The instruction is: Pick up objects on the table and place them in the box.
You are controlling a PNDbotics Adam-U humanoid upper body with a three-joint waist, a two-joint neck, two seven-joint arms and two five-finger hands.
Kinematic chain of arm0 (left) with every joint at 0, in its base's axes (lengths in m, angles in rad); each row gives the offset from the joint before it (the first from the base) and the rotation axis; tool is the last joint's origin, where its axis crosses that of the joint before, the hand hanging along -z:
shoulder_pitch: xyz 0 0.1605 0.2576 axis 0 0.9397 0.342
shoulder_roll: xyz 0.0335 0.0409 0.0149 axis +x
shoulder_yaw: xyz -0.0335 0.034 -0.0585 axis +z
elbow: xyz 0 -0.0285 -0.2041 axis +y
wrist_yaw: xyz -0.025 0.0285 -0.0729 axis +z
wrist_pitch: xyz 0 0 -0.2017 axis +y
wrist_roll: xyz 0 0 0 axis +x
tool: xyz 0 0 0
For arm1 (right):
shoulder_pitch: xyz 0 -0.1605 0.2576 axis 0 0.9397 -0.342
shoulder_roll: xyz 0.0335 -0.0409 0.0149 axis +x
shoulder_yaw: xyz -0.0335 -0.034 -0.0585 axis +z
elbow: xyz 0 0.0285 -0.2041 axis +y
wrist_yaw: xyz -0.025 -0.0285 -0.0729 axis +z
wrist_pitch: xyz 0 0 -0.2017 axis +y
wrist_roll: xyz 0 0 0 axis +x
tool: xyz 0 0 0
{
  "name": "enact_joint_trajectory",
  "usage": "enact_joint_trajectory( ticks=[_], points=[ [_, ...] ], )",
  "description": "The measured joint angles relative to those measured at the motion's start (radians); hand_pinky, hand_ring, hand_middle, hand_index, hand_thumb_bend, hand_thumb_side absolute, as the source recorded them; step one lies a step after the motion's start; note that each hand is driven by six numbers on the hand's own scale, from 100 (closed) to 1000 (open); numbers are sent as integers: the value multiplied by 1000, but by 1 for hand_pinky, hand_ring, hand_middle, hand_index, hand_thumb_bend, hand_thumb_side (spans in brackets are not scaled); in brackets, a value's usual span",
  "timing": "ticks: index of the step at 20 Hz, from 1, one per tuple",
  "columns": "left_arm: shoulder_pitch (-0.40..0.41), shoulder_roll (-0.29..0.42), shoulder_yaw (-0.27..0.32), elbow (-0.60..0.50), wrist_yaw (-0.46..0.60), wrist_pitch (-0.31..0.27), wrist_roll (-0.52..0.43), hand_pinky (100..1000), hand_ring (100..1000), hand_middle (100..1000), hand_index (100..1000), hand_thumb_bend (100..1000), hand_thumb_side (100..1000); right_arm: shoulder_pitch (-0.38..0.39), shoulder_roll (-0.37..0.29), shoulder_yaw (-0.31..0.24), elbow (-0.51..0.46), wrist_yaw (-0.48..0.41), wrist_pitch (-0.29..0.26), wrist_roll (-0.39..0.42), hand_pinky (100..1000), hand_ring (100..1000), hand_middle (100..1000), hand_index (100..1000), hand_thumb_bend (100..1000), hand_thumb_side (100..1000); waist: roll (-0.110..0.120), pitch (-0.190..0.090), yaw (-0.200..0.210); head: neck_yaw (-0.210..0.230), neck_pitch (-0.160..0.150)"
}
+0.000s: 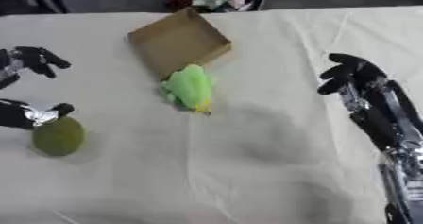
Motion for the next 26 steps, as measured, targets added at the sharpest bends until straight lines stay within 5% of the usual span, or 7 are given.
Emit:
enact_joint_trajectory(
  ticks=[7,18,21,26],
  points=[
    [0,7,-22,55,-105,-53,-127,764,733,790,875,506,297,0,-1,0,0,0,0,0,603,557,597,830,100,642,2,0,-4,-5,0],
    [0,3,-28,131,-294,-74,-145,759,729,780,866,474,259,1,-1,0,0,1,0,0,603,556,597,830,100,640,0,-4,-4,-9,0],
    [-5,-10,-37,152,-301,-81,-147,733,677,715,817,401,237,1,-1,0,0,1,0,1,602,556,597,830,100,640,-1,-4,-5,-9,0],
    [-13,-22,-46,173,-264,-92,-149,568,448,429,546,160,204,1,-1,0,0,1,0,1,602,556,596,829,100,640,-2,-4,-6,-9,0]
  ],
)
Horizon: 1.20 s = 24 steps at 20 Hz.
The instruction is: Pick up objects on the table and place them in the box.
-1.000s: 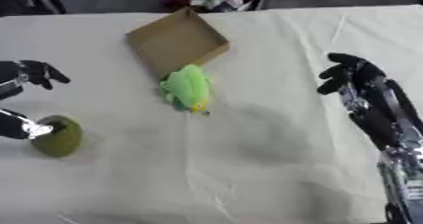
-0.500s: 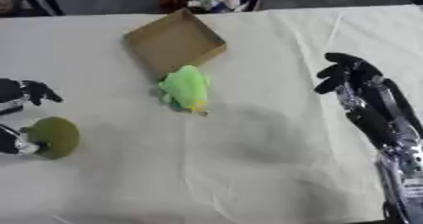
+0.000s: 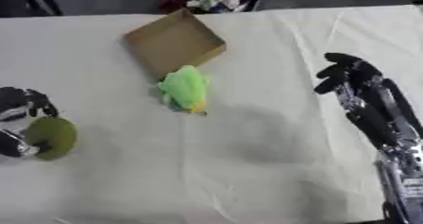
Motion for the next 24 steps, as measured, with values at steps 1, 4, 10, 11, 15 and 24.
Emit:
enact_joint_trajectory(
  ticks=[1,4,10,11,15,24],
  points=[
    [-3,-3,0,0,12,-1,1,553,423,399,517,142,202,0,0,0,0,0,0,0,602,556,596,829,100,640,0,0,0,0,0],
    [-14,-4,1,-3,47,3,17,533,378,347,469,113,191,0,0,0,0,0,0,0,602,555,596,829,100,640,-1,0,-2,0,0],
    [-140,-8,28,-45,82,34,70,546,391,359,486,100,179,2,0,0,1,0,0,0,602,555,596,830,100,641,-3,-3,-1,-3,0],
    [-175,-14,29,-42,82,40,80,547,390,358,486,100,177,3,0,0,1,0,0,1,602,555,596,830,100,641,-4,-3,-2,-3,0],
    [-342,-65,11,56,65,54,115,551,420,368,496,119,176,8,0,1,3,0,-1,3,601,555,596,830,100,641,-11,-4,-13,-3,0],
    [-612,-288,-22,542,-123,63,319,570,457,428,537,109,235,8,4,10,6,-1,-1,11,600,554,596,829,100,643,-22,-3,-41,5,0]
  ],
)
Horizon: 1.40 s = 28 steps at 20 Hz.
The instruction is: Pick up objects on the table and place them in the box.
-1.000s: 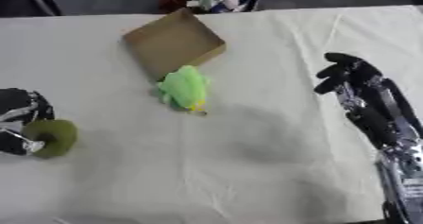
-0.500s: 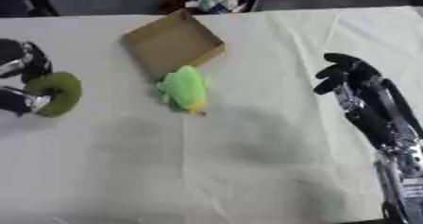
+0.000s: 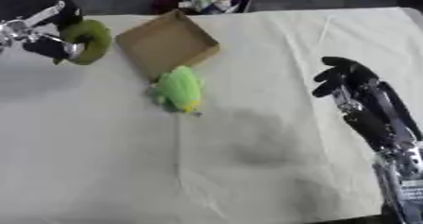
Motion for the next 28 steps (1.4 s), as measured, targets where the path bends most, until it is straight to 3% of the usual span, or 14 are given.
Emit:
enact_joint_trajectory(
  ticks=[6,10,13,16,19,23,26,28],
  points=[
    [-51,-115,39,221,-40,34,250,581,484,452,556,100,265,0,7,8,0,-5,2,7,600,554,596,829,100,643,0,1,-14,10,0],
    [-69,-150,54,274,-27,51,385,595,513,486,588,100,274,0,9,10,0,-7,3,12,600,553,596,829,100,643,0,1,-20,14,0],
    [-69,-159,54,284,-11,52,447,635,576,570,690,151,315,-1,13,12,0,-7,4,13,600,553,596,829,100,642,0,1,-21,14,0],
    [-70,-160,48,284,-6,47,458,714,684,737,870,402,439,-1,14,14,0,-7,4,13,599,553,596,829,100,642,0,1,-22,14,0],
    [-70,-160,41,277,-21,38,444,775,766,853,950,580,541,-1,14,14,0,-7,4,13,599,553,596,829,100,641,0,1,-22,14,0],
    [-70,-155,34,238,-22,30,442,789,797,879,957,629,573,-1,14,14,0,-7,4,13,599,553,596,829,100,640,0,1,-22,14,0],
    [-69,-146,15,184,17,3,432,784,790,826,917,546,527,-1,14,14,0,-7,4,13,599,553,596,829,100,640,0,1,-22,14,0],
    [-66,-132,-13,133,58,-55,379,788,792,820,910,523,505,-2,14,14,0,-7,4,13,599,553,596,828,100,640,1,1,-22,14,0]
  ],
)
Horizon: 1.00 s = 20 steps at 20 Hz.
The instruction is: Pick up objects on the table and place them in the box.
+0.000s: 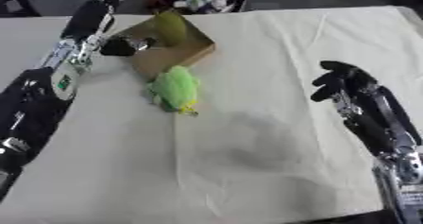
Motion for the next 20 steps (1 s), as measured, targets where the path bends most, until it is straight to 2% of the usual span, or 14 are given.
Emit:
enact_joint_trajectory(
  ticks=[5,9,14,20],
  points=[
    [4,81,-92,-156,75,-186,-294,792,795,824,914,528,425,-2,0,0,0,0,0,0,599,552,596,828,100,639,6,-1,2,-4,0],
    [4,134,-163,-241,111,-273,-517,797,800,829,913,545,382,-2,0,0,0,0,0,0,599,552,596,828,100,638,8,-2,3,-9,0],
    [2,148,-213,-261,129,-315,-699,804,811,843,918,539,342,-2,0,0,0,0,0,0,599,552,596,828,100,638,9,-3,2,-10,0],
    [-2,109,-224,-201,84,-314,-742,807,815,850,924,504,312,-3,0,0,0,0,0,0,599,552,596,827,100,638,9,-3,-1,-11,0]
  ],
)
